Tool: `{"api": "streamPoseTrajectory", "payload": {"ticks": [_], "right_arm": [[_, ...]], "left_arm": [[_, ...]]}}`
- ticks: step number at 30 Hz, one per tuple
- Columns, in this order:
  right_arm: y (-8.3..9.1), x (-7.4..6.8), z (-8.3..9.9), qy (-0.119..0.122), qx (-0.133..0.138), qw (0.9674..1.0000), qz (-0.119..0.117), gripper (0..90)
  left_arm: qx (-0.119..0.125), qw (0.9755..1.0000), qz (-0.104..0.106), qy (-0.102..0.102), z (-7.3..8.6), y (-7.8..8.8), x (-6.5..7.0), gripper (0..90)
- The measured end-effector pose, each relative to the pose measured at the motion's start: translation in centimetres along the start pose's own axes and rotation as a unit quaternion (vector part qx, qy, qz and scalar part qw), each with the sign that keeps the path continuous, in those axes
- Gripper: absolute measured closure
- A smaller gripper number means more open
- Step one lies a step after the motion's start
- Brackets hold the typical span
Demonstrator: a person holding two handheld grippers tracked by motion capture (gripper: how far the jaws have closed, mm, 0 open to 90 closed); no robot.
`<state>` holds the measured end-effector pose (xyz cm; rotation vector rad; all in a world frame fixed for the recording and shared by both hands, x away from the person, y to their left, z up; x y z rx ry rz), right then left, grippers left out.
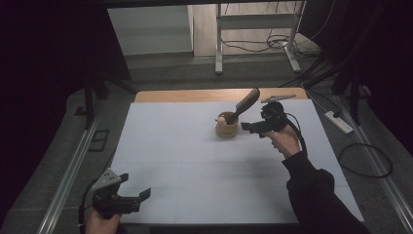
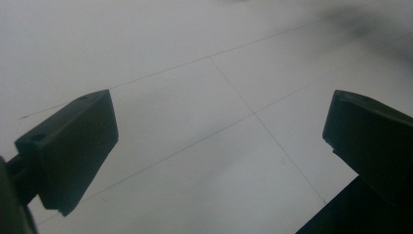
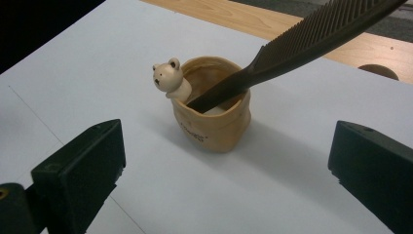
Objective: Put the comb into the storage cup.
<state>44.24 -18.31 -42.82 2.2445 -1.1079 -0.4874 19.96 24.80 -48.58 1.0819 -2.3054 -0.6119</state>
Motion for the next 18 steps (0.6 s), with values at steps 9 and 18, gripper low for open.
{"api": "streamPoseTrajectory", "payload": {"ticks": [9,18], "right_arm": [[1.1,-0.4,0.3,0.005,0.008,1.0000,-0.002,0.1],[1.5,-0.8,1.0,0.018,0.007,0.9998,0.005,0.0]], "left_arm": [[0.008,1.0000,-0.003,-0.005,0.0,0.2,0.1,0.0],[0.011,0.9999,-0.008,-0.006,0.0,0.3,0.0,0.0]]}}
Point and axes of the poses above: each handheld gripper's, and its own axes: y roughly backward along the jaws, z roughly out of its underside, x roughly to its right, the point moved 2 cm from there along -y, roughly forward along the jaws, and after that the axes turned 6 degrees about z, right-handed, at the moved point
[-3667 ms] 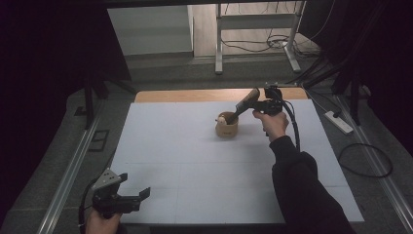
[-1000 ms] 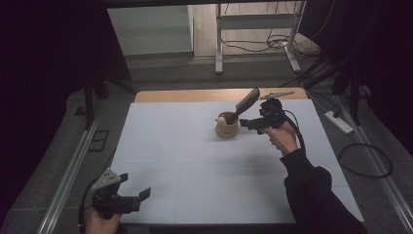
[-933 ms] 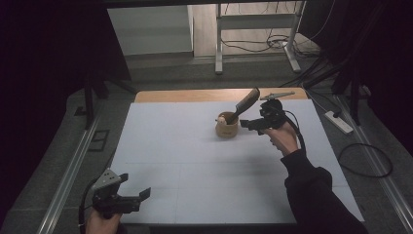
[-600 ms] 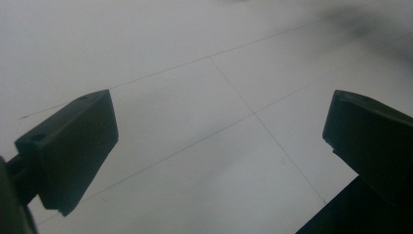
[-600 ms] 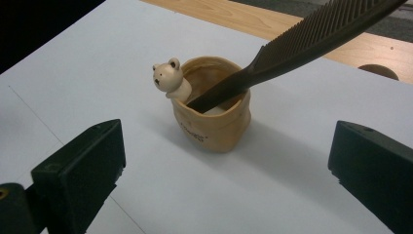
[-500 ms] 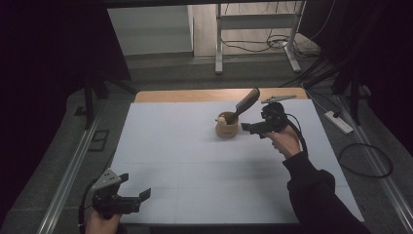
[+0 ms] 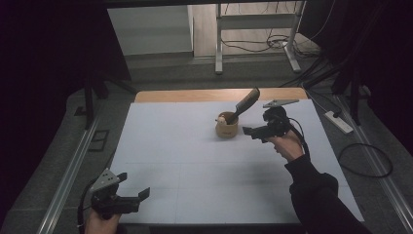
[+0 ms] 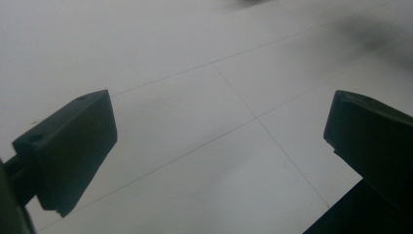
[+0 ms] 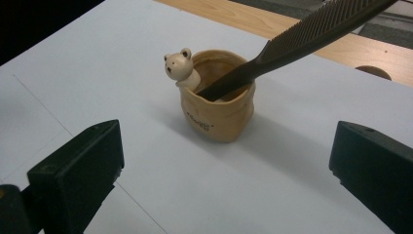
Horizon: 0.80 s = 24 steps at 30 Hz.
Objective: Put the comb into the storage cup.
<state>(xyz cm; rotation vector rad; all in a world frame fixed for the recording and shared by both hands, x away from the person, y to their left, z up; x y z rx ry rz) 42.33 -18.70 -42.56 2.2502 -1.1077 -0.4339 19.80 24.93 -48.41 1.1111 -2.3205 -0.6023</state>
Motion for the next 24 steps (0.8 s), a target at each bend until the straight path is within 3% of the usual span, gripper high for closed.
{"api": "streamPoseTrajectory", "payload": {"ticks": [24], "right_arm": [[1.9,-1.5,1.9,0.028,-0.002,0.9996,-0.001,0.0]], "left_arm": [[-0.001,1.0000,0.003,-0.001,0.1,0.0,0.0,0.0]]}}
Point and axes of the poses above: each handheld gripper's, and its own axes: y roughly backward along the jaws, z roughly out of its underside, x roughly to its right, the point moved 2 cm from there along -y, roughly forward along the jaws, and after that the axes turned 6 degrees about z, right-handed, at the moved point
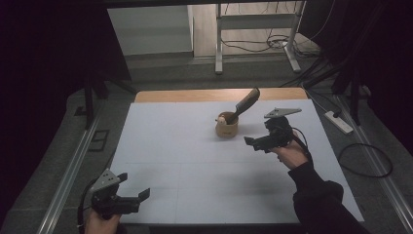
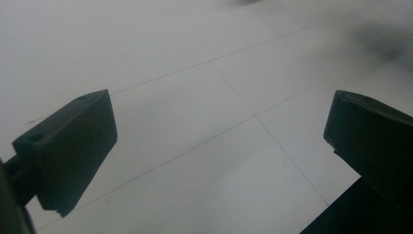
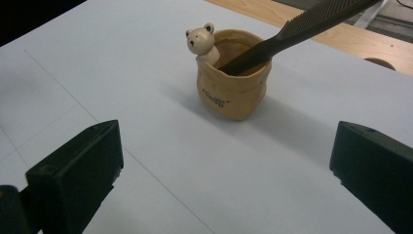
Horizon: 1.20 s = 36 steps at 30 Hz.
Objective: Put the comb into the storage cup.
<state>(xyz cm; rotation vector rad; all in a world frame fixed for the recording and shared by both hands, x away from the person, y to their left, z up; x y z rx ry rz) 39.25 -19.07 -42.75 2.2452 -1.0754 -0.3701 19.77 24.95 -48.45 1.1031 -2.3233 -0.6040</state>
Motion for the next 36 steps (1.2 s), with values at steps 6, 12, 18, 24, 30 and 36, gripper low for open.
{"api": "streamPoseTrajectory", "payload": {"ticks": [6,12,18,24,30,36], "right_arm": [[0.6,-0.5,0.6,0.003,-0.001,1.0000,-0.008,0.0],[1.1,-0.9,1.3,0.012,0.000,0.9999,-0.009,0.0],[1.8,-1.4,2.1,0.018,0.003,0.9998,-0.011,0.0],[2.5,-1.7,3.1,0.022,0.001,0.9997,-0.011,0.0],[3.1,-1.7,4.1,0.022,-0.001,0.9997,-0.010,0.0],[3.5,-1.5,5.1,0.019,-0.006,0.9998,-0.009,0.0]], "left_arm": [[0.001,1.0000,0.000,0.000,0.0,0.0,0.0,0.0],[0.001,1.0000,-0.004,0.002,0.0,0.1,-0.1,0.0],[0.001,1.0000,-0.002,0.005,0.0,0.0,-0.1,0.0],[0.000,1.0000,0.000,0.005,0.0,0.0,-0.1,0.0],[-0.001,1.0000,0.001,0.005,0.0,0.0,-0.2,0.0],[0.000,1.0000,0.007,0.006,0.0,0.0,-0.2,0.0]]}}
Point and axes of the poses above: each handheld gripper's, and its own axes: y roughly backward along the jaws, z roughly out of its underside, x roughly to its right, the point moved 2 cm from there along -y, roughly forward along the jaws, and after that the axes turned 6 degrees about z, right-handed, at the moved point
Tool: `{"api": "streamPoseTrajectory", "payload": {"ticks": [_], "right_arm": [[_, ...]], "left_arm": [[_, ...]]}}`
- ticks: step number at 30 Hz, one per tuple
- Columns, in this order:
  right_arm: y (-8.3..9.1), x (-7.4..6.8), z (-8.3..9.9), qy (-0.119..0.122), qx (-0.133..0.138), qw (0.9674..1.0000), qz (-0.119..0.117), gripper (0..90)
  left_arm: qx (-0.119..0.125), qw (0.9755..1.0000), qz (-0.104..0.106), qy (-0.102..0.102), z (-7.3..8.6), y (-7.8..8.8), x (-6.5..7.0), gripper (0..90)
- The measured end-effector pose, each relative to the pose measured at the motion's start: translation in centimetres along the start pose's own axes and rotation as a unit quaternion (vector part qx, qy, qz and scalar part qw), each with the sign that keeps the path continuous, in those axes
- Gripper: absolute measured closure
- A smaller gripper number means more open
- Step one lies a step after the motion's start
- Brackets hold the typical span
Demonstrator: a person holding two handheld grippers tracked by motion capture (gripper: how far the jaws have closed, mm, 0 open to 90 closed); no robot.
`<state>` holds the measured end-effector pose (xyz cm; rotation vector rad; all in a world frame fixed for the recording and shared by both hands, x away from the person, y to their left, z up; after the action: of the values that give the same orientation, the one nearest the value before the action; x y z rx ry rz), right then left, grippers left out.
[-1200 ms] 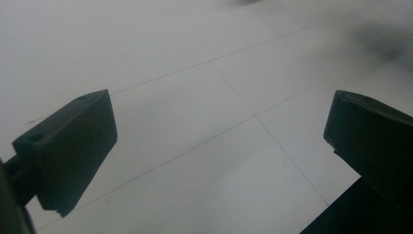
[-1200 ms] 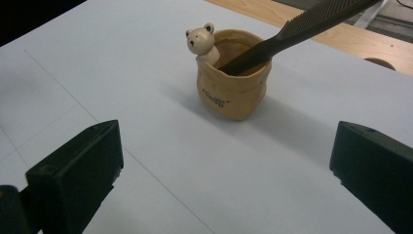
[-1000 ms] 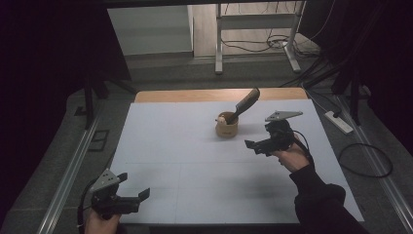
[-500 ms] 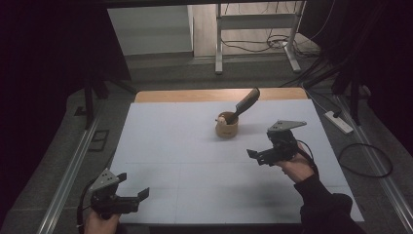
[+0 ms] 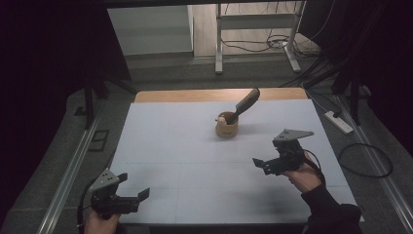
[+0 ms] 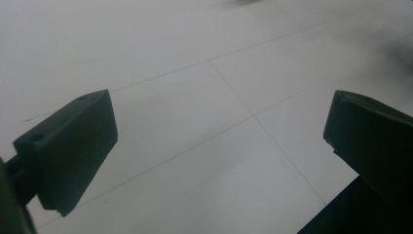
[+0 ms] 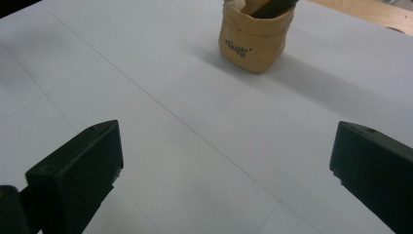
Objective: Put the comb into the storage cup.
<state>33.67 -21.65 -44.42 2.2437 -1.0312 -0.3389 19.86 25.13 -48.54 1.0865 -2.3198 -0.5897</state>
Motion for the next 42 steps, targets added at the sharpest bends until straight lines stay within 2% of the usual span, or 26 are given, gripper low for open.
{"api": "streamPoseTrajectory", "payload": {"ticks": [13,30,42], "right_arm": [[1.4,0.5,2.1,-0.001,-0.003,0.9999,0.011,0.0],[3.6,1.6,4.3,-0.025,-0.006,0.9992,0.030,0.0],[5.1,2.7,6.1,-0.038,-0.011,0.9977,0.055,0.0]], "left_arm": [[0.000,1.0000,0.001,0.000,0.0,0.0,0.0,0.0],[-0.001,1.0000,0.000,0.003,0.0,0.0,-0.1,0.0],[0.000,1.0000,0.001,0.004,0.0,0.0,-0.1,0.0]]}}
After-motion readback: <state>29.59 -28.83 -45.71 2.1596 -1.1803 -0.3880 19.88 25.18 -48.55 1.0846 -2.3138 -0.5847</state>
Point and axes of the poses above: each handheld gripper's, and its own axes: y roughly backward along the jaws, z roughly out of its underside, x roughly to its right, the point moved 2 cm from there along -y, roughly forward along the jaws, and after that the axes turned 6 degrees about z, right-handed, at the moved point
